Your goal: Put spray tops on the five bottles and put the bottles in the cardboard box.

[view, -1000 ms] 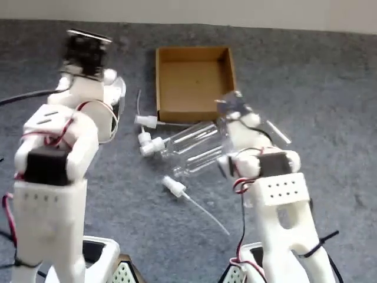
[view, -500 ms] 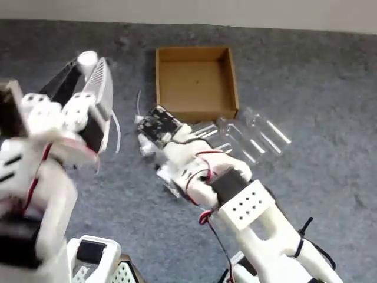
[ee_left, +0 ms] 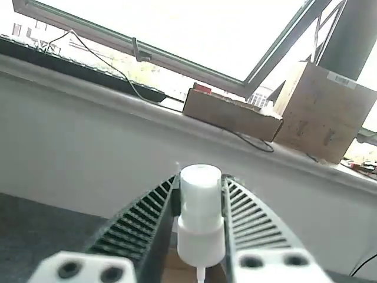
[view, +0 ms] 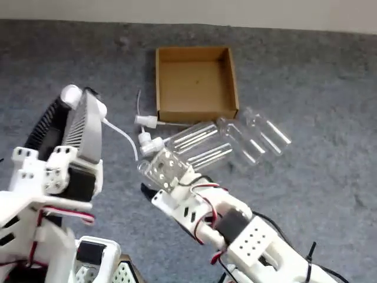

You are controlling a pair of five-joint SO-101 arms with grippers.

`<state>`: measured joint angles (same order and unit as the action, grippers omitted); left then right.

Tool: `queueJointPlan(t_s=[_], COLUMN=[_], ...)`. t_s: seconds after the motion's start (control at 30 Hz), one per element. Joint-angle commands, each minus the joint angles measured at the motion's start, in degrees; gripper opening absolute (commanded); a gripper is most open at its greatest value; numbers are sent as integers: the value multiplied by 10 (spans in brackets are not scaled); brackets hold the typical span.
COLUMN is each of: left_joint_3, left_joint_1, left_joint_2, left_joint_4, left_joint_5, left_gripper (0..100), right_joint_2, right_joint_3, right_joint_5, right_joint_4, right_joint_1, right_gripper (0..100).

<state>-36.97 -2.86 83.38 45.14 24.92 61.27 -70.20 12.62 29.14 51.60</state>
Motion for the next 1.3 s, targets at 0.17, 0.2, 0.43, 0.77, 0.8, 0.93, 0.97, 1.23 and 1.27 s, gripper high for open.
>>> queueJointPlan(t_s=[0.17, 0.2, 0.43, 0.77, 0.8, 0.93, 0.97, 1.23, 1.27], left_joint_3=[-189, -194, -196, -186, -185, -206, -224, -316, -318], left_joint_1=[93, 94, 94, 94, 94, 62, 44, -112, -120], left_joint_2=[98, 108, 153, 159, 159, 154, 154, 153, 153], left_joint_4=[-87, -85, -84, -84, -84, -81, -81, -82, -81], left_joint_5=[98, 97, 97, 97, 97, 95, 84, -5, -14], left_gripper=[4, 4, 4, 4, 4, 4, 4, 4, 4], right_joint_2=[42, 42, 42, 41, 41, 42, 42, 45, 45], right_joint_3=[6, 6, 6, 7, 7, 8, 8, 8, 8], right_joint_5=[-5, -5, -5, -5, -5, -5, -5, -6, -6], right_joint_4=[-15, -15, -15, -15, -15, -15, -15, -15, -15], right_joint_1=[12, 11, 10, -5, -14, -28, -27, -28, -28], right_gripper=[3, 3, 3, 3, 3, 3, 3, 3, 3])
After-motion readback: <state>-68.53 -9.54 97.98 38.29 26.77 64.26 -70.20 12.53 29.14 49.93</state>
